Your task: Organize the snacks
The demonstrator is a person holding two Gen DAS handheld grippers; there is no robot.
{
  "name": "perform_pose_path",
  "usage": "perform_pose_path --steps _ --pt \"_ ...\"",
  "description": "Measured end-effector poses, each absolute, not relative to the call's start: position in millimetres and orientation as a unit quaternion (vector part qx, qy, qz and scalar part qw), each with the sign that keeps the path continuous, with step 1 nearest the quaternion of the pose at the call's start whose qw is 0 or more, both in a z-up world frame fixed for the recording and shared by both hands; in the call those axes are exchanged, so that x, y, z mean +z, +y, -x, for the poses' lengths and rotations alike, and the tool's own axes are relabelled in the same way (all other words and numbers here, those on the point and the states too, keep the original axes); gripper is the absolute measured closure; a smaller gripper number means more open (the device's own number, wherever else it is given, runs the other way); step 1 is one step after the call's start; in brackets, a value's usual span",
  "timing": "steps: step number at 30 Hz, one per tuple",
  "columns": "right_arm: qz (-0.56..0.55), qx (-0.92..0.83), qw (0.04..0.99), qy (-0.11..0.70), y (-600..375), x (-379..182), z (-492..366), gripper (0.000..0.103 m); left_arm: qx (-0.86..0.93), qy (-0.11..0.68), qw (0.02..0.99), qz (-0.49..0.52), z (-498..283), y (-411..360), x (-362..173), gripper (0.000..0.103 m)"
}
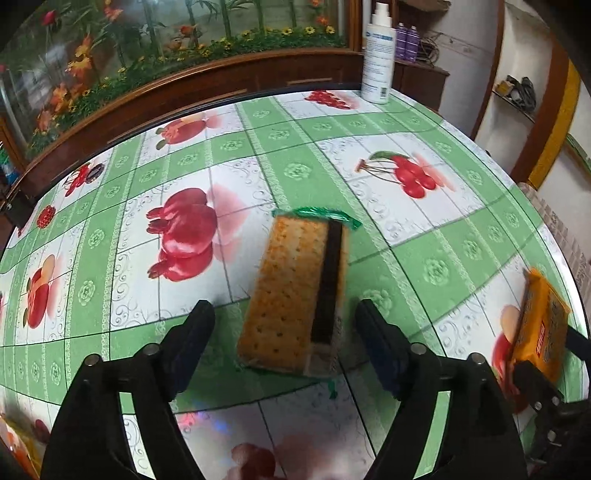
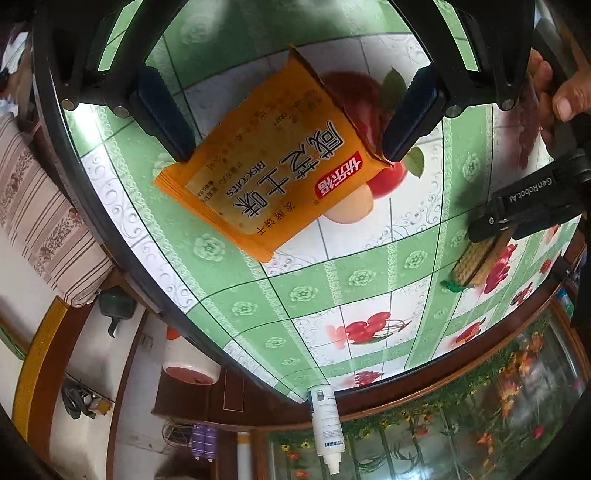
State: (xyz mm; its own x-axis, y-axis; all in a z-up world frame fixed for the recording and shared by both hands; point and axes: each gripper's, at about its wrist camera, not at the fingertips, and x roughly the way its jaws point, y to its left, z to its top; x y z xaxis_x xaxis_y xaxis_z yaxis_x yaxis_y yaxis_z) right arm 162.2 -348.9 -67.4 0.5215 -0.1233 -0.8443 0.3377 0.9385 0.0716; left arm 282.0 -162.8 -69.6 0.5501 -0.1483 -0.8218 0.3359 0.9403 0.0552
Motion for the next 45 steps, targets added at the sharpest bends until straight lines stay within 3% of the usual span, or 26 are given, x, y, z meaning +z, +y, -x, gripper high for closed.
perform_pose_path --steps 8,9,12,13,16,18,22,24,27,29,31,32,33,37,42,45 --pt "-0.088 -0.149 0.871 0.460 -339 -72 -176 0.000 -0.132 0.449 0.881 -0.074 -293 -159 -73 0.020" --pt "-0.088 -0.147 0.873 0.457 -341 -72 -175 0.000 -0.133 0.447 0.881 -0.074 -293 -159 -72 0.024" --pt "-0.094 -0.136 0.878 0.450 -345 -71 -173 0.003 -0.136 0.442 0.883 -0.076 -291 -161 -69 0.057" --pt "-0.088 -0.137 0.878 0.451 -345 -71 -173 0.006 -0.134 0.445 0.882 -0.077 -291 -161 -68 0.058" --pt "-0.071 -0.135 0.881 0.447 -343 -69 -171 0.022 -0.139 0.443 0.883 -0.076 -288 -158 -68 0.058" --pt "-0.065 -0.134 0.884 0.443 -343 -66 -169 0.044 -0.140 0.442 0.883 -0.072 -282 -154 -68 0.059" --pt "-0.066 -0.128 0.887 0.439 -347 -63 -164 0.066 -0.140 0.439 0.885 -0.063 -269 -145 -67 0.059" --pt "-0.074 -0.121 0.888 0.437 -350 -62 -161 0.090 -0.140 0.439 0.886 -0.059 -262 -141 -67 0.059" --pt "-0.093 -0.103 0.890 0.434 -353 -62 -157 0.096 -0.141 0.437 0.887 -0.058 -254 -137 -67 0.059" --pt "-0.093 -0.099 0.889 0.437 -353 -62 -155 0.092 -0.141 0.436 0.887 -0.058 -251 -135 -67 0.059" --pt "-0.107 -0.104 0.893 0.425 -356 -57 -150 0.053 -0.141 0.438 0.886 -0.054 -249 -133 -66 0.059" --pt "-0.110 -0.115 0.895 0.417 -359 -53 -148 0.009 -0.142 0.439 0.886 -0.051 -249 -132 -66 0.059" --pt "-0.106 -0.127 0.898 0.408 -361 -49 -148 0.000 -0.143 0.439 0.886 -0.050 -249 -132 -66 0.059" --pt "-0.081 -0.122 0.909 0.390 -367 -32 -164 0.000 -0.148 0.437 0.886 -0.047 -246 -133 -67 0.059" --pt "-0.013 -0.110 0.890 0.442 -362 -43 -211 0.000 -0.154 0.435 0.886 -0.043 -245 -134 -67 0.059" --pt "-0.035 -0.119 0.874 0.470 -367 -61 -227 0.000 -0.156 0.433 0.887 -0.045 -244 -135 -67 0.059"
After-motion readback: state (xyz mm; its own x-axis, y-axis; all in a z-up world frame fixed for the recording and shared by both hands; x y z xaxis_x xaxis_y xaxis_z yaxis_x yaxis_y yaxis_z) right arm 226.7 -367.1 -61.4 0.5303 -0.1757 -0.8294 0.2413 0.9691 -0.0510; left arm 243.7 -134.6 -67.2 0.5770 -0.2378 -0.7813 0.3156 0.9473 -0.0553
